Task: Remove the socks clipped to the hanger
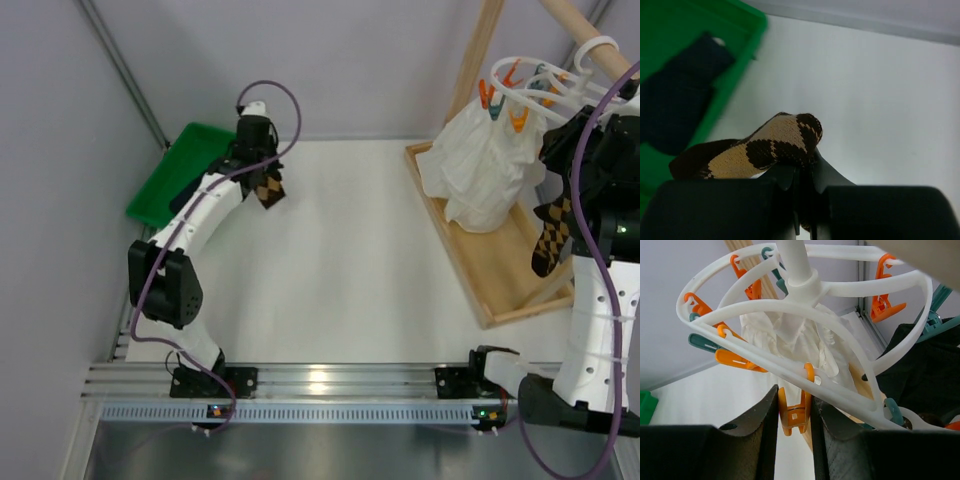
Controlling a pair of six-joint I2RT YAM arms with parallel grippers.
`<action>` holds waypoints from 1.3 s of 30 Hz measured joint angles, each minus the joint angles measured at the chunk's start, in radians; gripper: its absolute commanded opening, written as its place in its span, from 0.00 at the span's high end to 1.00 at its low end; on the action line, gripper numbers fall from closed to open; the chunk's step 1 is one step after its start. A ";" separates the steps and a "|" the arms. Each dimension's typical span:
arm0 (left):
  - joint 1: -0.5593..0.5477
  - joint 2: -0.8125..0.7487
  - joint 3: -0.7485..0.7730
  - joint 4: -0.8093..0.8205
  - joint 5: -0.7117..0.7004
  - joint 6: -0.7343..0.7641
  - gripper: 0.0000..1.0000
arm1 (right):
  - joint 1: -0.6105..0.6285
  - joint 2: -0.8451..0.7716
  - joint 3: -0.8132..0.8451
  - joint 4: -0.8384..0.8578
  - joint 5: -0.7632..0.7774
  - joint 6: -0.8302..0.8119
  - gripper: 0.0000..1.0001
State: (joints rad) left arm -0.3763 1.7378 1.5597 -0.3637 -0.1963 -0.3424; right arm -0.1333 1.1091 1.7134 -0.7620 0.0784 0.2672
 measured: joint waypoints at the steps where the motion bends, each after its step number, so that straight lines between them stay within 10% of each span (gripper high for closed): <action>1: 0.042 -0.013 0.002 -0.006 -0.059 0.010 1.00 | 0.000 -0.001 -0.010 0.008 -0.005 0.006 1.00; 16: 0.255 0.045 0.026 0.017 -0.663 -0.134 1.00 | -0.001 -0.015 -0.071 0.085 -0.064 0.024 1.00; 34: 0.404 0.310 0.019 0.216 -0.553 -0.196 1.00 | -0.001 -0.020 -0.084 0.097 -0.082 0.021 1.00; 36: 0.436 0.333 0.032 0.230 -0.498 -0.195 0.79 | -0.001 -0.020 -0.084 0.097 -0.085 0.022 1.00; 39: 0.480 0.363 0.037 0.236 -0.416 -0.197 0.08 | -0.001 -0.019 -0.084 0.097 -0.091 0.022 1.00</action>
State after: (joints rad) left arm 0.1032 2.1006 1.5970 -0.1280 -0.6125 -0.5392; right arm -0.1341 1.0901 1.6295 -0.6647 -0.0124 0.2890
